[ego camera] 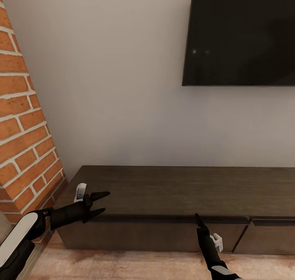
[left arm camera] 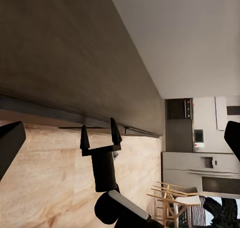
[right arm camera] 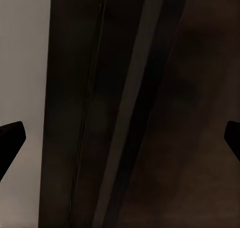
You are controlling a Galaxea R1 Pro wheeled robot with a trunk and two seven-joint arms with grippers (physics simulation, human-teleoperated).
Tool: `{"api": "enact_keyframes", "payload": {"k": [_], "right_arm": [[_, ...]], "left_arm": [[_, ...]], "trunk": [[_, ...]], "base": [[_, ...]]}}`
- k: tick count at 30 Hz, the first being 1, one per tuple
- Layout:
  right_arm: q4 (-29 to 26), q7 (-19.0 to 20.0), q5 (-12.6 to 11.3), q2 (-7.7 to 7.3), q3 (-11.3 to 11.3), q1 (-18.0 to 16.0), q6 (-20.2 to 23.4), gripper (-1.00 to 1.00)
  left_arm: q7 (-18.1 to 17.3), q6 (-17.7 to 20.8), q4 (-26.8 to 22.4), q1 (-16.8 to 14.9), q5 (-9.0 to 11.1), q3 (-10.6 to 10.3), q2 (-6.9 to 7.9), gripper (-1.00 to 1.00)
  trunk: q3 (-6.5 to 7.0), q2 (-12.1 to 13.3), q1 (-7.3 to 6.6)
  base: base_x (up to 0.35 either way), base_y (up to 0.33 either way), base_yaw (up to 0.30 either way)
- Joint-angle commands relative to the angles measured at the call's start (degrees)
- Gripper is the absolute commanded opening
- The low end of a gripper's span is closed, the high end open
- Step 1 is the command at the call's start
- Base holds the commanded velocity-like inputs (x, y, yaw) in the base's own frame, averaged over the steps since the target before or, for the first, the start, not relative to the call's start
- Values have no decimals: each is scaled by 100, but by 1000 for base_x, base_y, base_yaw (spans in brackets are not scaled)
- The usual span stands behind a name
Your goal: Place each of the two pumpkins and all three candles from the living room inside a cabinet in the living room (use any cabinet), then make sure every cabinet is closed, and position the cauldron so it is next to a table in the living room.
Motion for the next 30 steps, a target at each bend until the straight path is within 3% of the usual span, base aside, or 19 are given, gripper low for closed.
{"api": "enact_keyframes", "payload": {"k": [1, 15, 16, 30], "right_arm": [[17, 17, -17, 3, 48, -7, -34, 100], [17, 8, -9, 3, 47, -7, -31, 100], [17, 6, -9, 3, 47, -7, -31, -100], [17, 6, -9, -5, 55, -7, -31, -100]], "left_arm": [[56, 5, -3, -3, 61, -5, 4, 100], [56, 5, -3, -3, 61, -5, 4, 100], [56, 5, -3, -3, 61, -5, 4, 100], [56, 5, -3, -3, 61, -5, 4, 100]], "trunk": [[-6, -3, -1], [-6, -3, -1], [-6, -3, -1], [-6, -3, -1]], "base": [[0, 0, 0], [0, 0, 0], [0, 0, 0], [0, 0, 0]]}}
